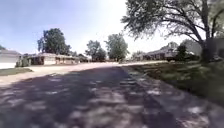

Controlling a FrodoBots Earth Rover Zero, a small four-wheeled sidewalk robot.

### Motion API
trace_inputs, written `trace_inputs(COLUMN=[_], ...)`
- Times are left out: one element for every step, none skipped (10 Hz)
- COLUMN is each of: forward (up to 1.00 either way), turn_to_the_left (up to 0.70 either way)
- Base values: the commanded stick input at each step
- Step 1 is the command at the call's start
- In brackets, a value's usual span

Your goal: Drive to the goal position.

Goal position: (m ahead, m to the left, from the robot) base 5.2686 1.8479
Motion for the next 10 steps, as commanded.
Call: trace_inputs(forward=[0.7,0.7,0.7,0.7,0.7,0.7,0.7,0.7,0.7,0.7], turn_to_the_left=[0.0,0.0,0.0,0.0,0.0,0.0,0.0,0.0,0.0,0.0])
